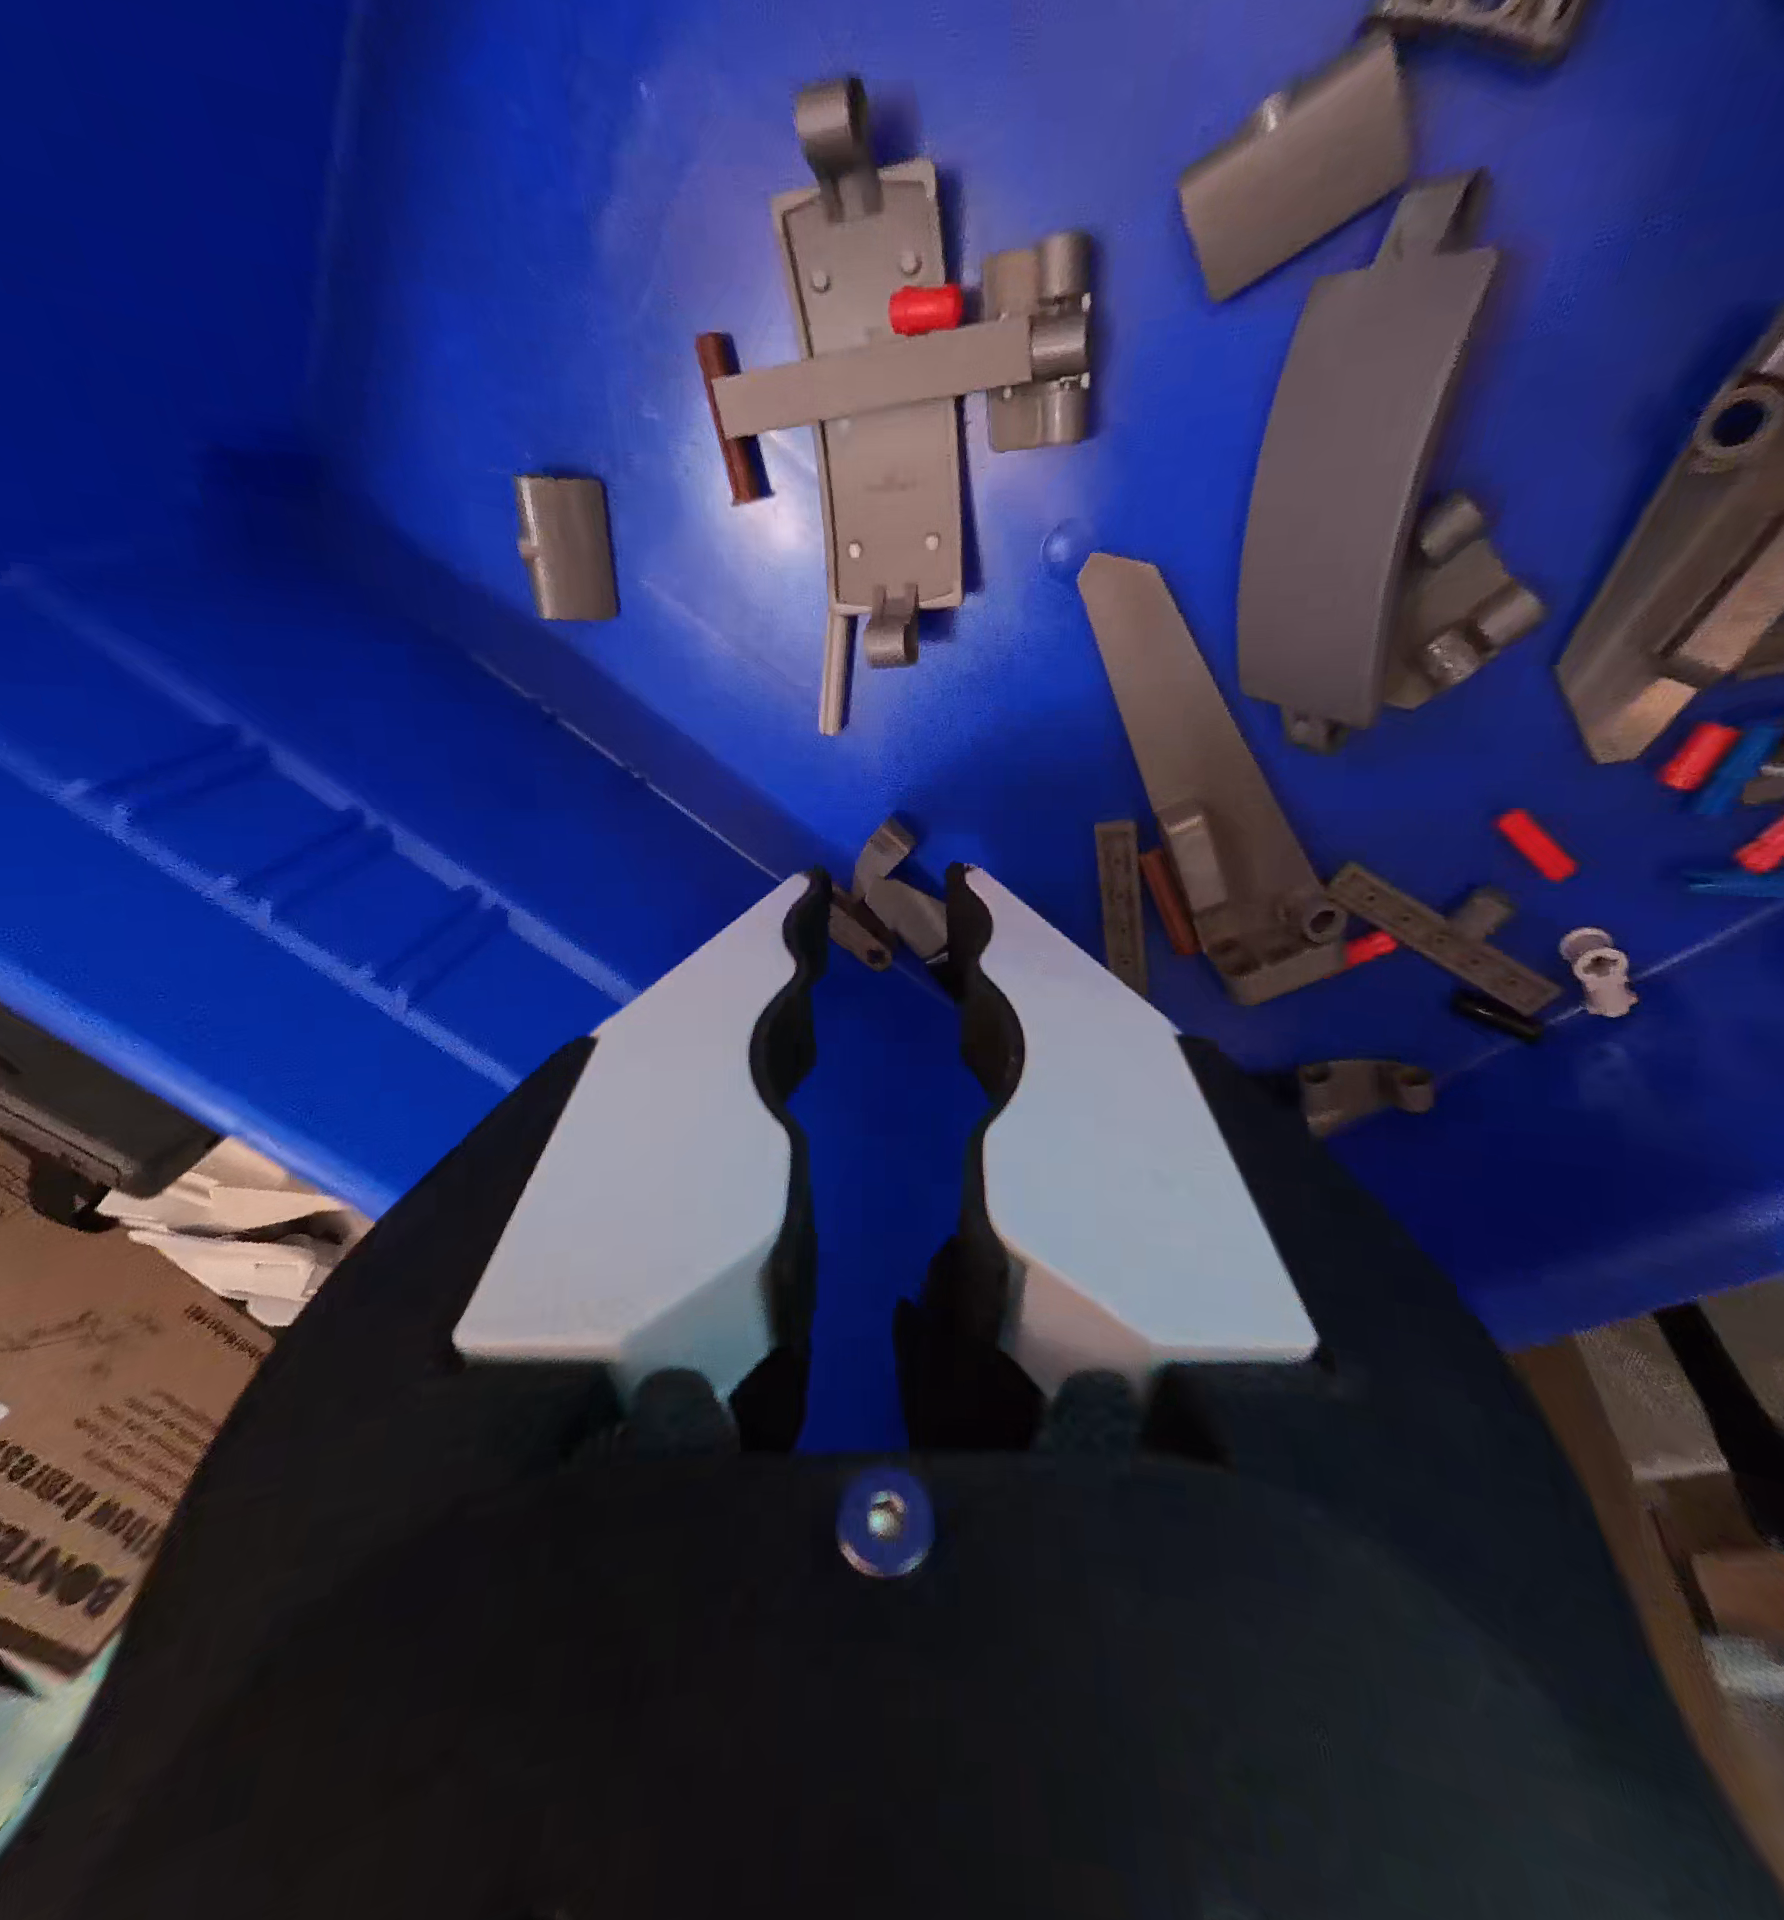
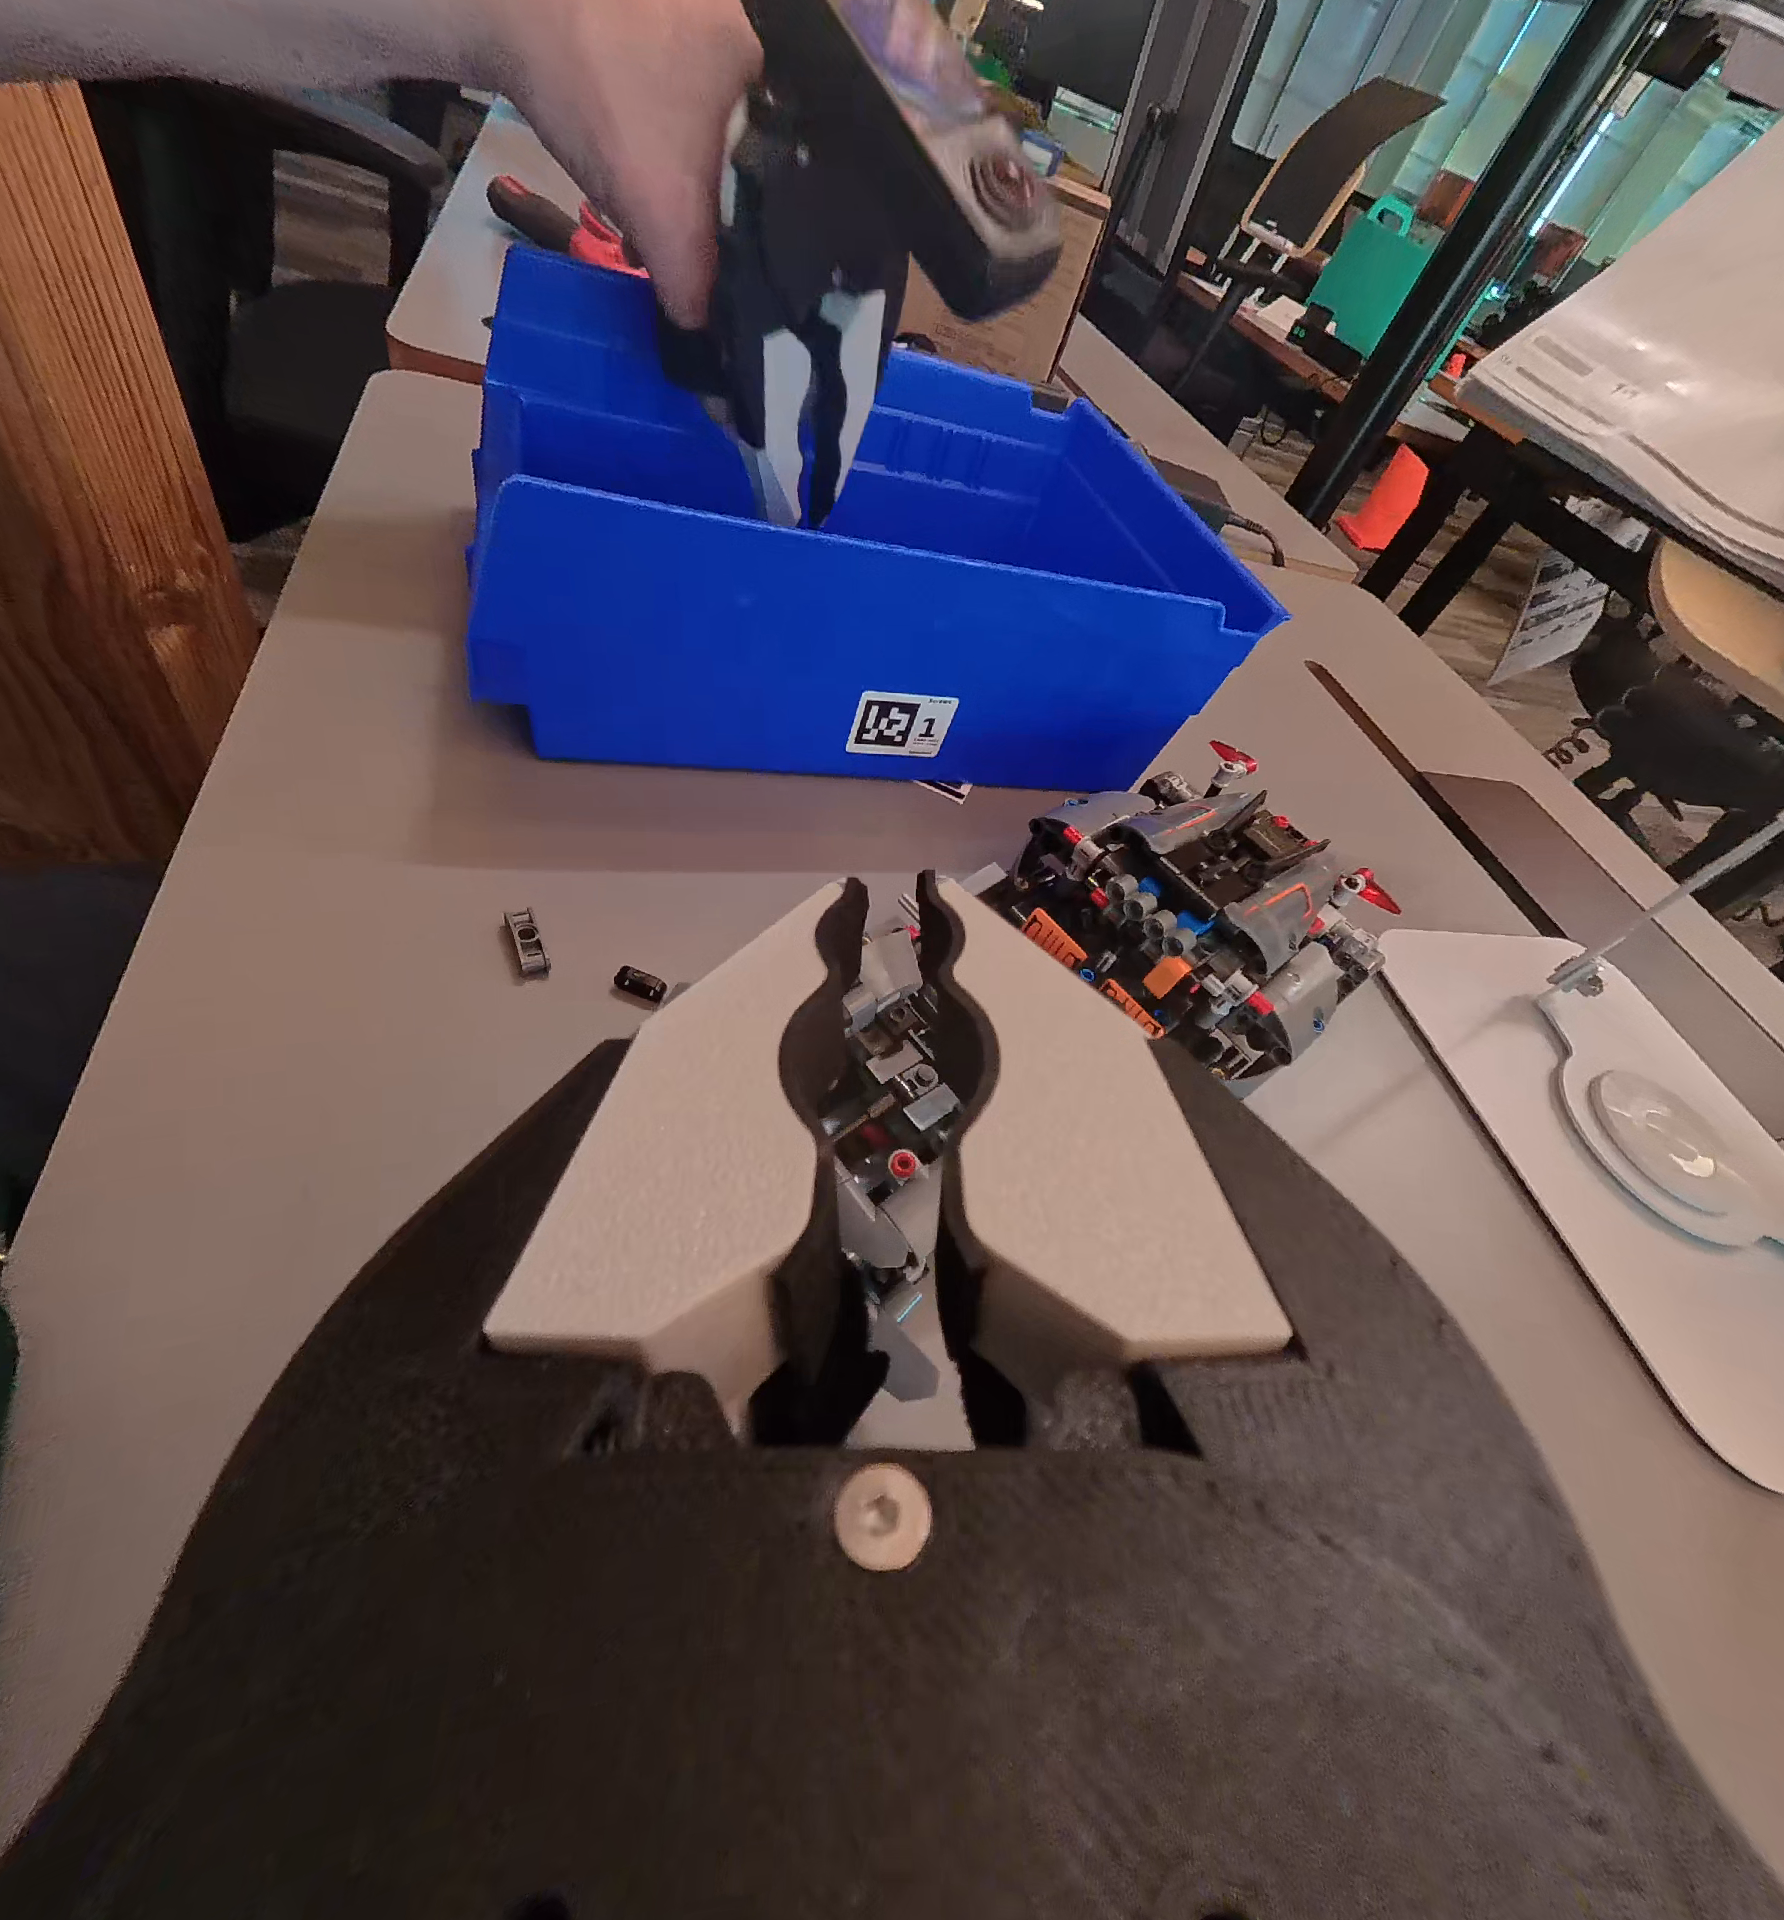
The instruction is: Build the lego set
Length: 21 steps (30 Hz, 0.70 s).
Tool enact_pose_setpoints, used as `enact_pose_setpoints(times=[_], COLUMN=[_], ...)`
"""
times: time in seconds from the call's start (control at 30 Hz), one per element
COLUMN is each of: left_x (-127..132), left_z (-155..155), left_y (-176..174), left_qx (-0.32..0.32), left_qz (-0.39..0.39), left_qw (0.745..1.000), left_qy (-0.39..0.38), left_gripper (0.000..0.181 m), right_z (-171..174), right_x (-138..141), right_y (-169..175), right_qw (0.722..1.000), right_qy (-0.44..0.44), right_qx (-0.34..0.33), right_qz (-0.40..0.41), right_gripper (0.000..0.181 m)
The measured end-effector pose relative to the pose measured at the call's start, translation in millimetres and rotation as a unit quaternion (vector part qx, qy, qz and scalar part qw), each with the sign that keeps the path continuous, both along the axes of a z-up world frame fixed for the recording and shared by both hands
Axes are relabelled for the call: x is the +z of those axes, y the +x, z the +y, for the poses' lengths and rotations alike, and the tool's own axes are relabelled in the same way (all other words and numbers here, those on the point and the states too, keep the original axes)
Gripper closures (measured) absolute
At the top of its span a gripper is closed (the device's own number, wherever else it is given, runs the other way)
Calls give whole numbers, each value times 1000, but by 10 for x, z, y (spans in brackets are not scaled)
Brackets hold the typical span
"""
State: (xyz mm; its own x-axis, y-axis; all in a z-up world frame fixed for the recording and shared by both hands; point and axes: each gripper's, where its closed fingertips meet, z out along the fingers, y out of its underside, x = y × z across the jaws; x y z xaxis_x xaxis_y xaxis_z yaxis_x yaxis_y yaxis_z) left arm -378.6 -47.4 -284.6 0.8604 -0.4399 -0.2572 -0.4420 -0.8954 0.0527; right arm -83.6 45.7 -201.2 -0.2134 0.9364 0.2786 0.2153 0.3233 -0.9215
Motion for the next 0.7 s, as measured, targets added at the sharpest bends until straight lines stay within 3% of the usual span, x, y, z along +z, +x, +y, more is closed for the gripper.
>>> enact_pose_setpoints(times=[0.2,0.5,0.6,0.7], left_x=[-200,-203,-109,122], left_z=[-57,-49,-4,80], left_y=[-45,-32,16,135], left_qx=[-5,-7,-5,-5], left_qz=[16,11,8,9], left_qw=[998,998,999,1000], left_qy=[-67,-62,-32,8], left_gripper=[167,177,178,179], right_z=[-43,-8,-55,-314], right_x=[23,60,85,206], right_y=[16,37,62,172], right_qw=[1000,1000,1000,996], right_qy=[-7,-15,-10,22], right_qx=[10,6,21,85], right_qz=[4,10,12,36], right_gripper=[173,173,173,177])
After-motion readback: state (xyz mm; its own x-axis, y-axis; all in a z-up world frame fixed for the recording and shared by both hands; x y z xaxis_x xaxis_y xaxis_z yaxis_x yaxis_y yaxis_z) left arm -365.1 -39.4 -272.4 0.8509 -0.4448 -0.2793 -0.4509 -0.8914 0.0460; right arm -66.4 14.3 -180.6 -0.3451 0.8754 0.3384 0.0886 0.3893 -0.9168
